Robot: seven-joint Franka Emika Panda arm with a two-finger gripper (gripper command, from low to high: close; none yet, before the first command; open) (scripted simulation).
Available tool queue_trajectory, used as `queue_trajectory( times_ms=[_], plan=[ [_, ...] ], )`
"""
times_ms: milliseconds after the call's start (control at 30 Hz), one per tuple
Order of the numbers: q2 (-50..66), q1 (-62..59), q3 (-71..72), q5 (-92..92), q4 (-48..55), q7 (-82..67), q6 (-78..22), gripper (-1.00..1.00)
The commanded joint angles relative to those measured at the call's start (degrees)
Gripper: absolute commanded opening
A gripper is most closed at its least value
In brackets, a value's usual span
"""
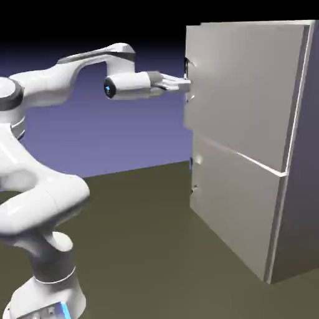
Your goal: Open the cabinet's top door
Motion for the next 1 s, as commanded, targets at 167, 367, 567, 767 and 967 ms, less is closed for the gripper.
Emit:
queue_trajectory(
  times_ms=[167, 367, 567, 767, 967],
  plan=[
    [3.3, 2.6, -2.0, 8.3, 0.4, -12.0, 0.9, -1.00],
    [-2.1, -0.2, -0.6, -1.3, -1.0, 3.0, -1.9, -1.00],
    [-8.9, 1.6, -2.3, -11.1, -7.4, 17.0, -8.3, -1.00],
    [-12.1, 13.8, -11.0, -11.7, -19.7, 13.4, -17.3, -1.00],
    [-15.6, 26.2, -21.3, -16.6, -31.3, 11.1, -25.2, -1.00]
  ],
)
